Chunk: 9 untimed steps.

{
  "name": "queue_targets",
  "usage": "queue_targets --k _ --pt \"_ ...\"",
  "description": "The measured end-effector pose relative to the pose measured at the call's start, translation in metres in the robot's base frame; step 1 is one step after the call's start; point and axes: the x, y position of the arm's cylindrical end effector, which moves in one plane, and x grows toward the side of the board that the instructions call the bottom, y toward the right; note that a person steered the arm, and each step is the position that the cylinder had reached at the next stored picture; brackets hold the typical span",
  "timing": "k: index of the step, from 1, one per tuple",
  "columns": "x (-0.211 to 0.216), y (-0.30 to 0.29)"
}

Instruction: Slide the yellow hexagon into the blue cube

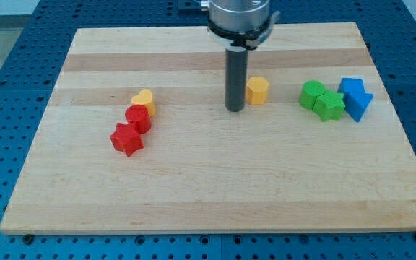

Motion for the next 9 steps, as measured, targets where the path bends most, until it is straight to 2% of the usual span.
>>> queue_targets --k 2,3,4,5,7,8,9 --pt "-0.056 0.055" --pt "-0.046 0.045" --pt "-0.059 0.004" --pt "-0.098 0.006" --pt "-0.099 0.136" --pt "-0.099 0.129" --pt "-0.099 0.085"
